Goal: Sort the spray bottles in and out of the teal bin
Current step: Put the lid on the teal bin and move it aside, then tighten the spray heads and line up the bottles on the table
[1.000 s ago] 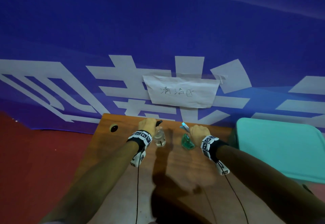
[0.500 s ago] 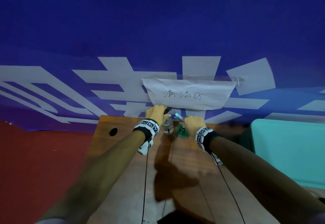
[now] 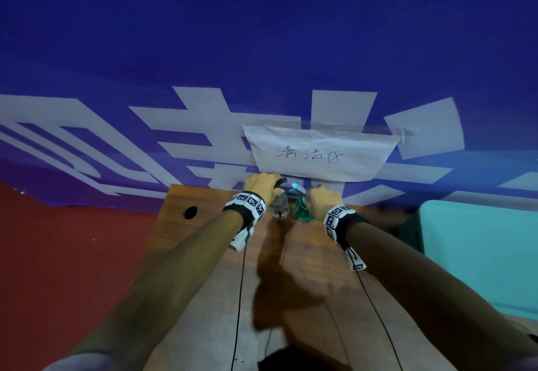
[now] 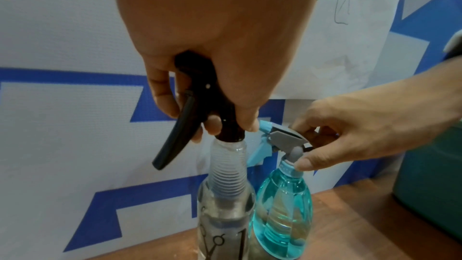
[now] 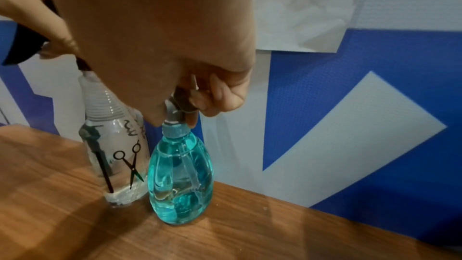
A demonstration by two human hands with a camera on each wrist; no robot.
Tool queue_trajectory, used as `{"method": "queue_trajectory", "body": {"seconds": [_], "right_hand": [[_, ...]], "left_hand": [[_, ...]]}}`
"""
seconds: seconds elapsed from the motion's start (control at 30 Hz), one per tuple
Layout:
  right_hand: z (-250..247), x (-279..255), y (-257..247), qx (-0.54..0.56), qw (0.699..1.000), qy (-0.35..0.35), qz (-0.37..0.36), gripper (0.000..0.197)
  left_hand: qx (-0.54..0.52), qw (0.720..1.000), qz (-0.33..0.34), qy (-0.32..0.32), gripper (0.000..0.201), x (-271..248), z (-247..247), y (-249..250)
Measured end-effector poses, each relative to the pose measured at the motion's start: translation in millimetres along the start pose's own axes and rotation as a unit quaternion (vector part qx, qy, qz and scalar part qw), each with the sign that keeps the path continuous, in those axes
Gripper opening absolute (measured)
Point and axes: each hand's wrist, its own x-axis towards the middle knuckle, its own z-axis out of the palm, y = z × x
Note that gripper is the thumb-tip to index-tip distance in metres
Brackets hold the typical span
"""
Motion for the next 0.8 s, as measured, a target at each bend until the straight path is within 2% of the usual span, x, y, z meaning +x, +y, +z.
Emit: {"method": "queue_trajectory", "body": {"seconds": [0.27,0.33,0.4,0.53,0.67,0.8], "right_hand": [[-20.7,-26.8,9.4,0.075,0.997,0.001,0.01,0.032],[-21.1,-39.5,13.0,0.097,0.995,0.001,0.013,0.033],[-19.5,-56.3,17.5,0.122,0.992,0.016,0.02,0.032],[-17.9,-95.1,32.3,0.164,0.984,0.07,0.029,0.032],[-17.0,-144.7,64.8,0.173,0.979,0.101,0.039,0.031],[-7.8,-207.3,111.6,0.159,0.976,0.143,0.038,0.031]], "left_hand": [[-0.005,0.999,-0.043,-0.024,0.04,-10.7,-13.0,9.9],[-0.004,0.998,-0.057,-0.004,0.049,-16.7,-18.2,12.6],[-0.006,0.997,-0.066,0.046,0.054,-28.2,-21.8,20.3],[-0.04,0.989,-0.004,0.14,0.049,-64.4,-28.7,49.7],[-0.116,0.98,0.083,0.142,0.049,-100.9,-28.8,99.5],[-0.127,0.968,0.169,0.133,0.036,-137.2,-21.0,166.3]]}}
